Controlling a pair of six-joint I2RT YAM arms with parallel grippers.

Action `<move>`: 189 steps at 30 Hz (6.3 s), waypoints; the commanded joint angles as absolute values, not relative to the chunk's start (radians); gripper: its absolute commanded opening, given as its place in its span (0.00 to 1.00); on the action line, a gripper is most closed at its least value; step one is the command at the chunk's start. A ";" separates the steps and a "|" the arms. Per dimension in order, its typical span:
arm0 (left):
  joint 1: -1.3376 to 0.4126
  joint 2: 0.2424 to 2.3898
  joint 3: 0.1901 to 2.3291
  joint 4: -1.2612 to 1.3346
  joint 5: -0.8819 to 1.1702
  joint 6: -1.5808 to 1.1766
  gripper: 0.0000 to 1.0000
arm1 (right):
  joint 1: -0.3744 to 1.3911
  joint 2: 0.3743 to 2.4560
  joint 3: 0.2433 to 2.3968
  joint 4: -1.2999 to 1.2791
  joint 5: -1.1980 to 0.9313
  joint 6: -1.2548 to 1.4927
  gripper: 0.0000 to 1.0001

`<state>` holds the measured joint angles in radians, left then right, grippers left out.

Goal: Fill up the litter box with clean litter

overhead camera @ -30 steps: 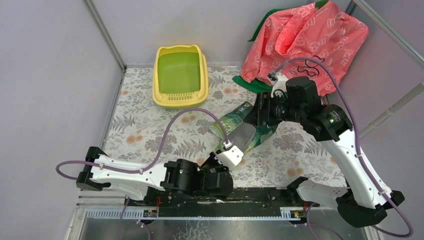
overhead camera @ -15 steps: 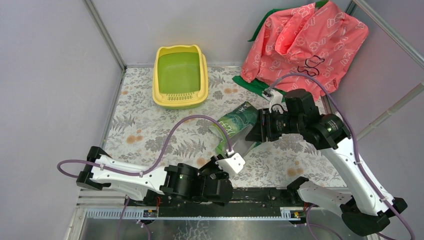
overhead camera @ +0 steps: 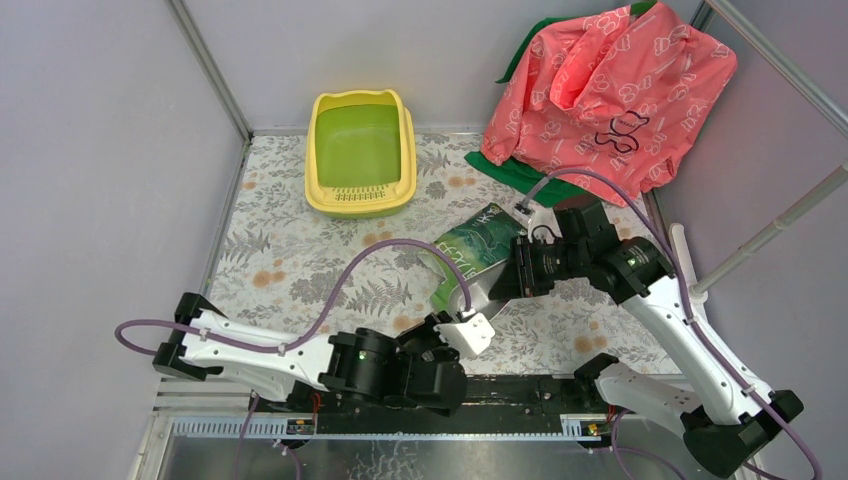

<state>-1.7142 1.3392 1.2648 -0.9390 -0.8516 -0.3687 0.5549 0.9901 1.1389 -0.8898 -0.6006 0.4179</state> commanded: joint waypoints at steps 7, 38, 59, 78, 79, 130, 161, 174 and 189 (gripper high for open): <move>-1.489 1.091 1.196 -0.651 -0.743 -0.427 0.59 | 0.574 0.913 1.106 -0.746 -0.534 0.458 0.00; -0.213 1.070 0.464 0.693 0.826 -1.247 0.99 | 0.358 0.947 0.673 0.190 -0.510 0.807 0.00; -0.262 1.294 0.318 1.234 0.689 -1.523 0.99 | 0.382 1.225 0.595 0.559 -0.586 1.047 0.00; -0.293 1.319 0.350 1.147 0.711 -1.427 0.67 | 0.476 1.306 0.690 0.460 -0.585 0.996 0.00; -0.292 1.321 0.351 1.143 0.719 -1.425 0.64 | 0.476 1.310 0.696 0.449 -0.592 0.990 0.00; -0.286 1.248 0.373 0.801 0.765 -1.259 0.01 | 0.479 1.336 0.844 0.211 -0.585 0.879 0.45; -0.118 0.643 0.296 -0.148 0.529 -1.123 0.00 | 0.459 1.060 0.971 -0.461 -0.069 0.449 0.91; -0.116 0.570 0.272 -0.189 0.548 -1.128 0.00 | 0.427 1.068 0.930 -0.430 -0.090 0.435 0.91; -0.118 0.456 0.209 -0.250 0.576 -1.157 0.00 | 0.422 1.080 0.921 -0.411 -0.110 0.439 0.91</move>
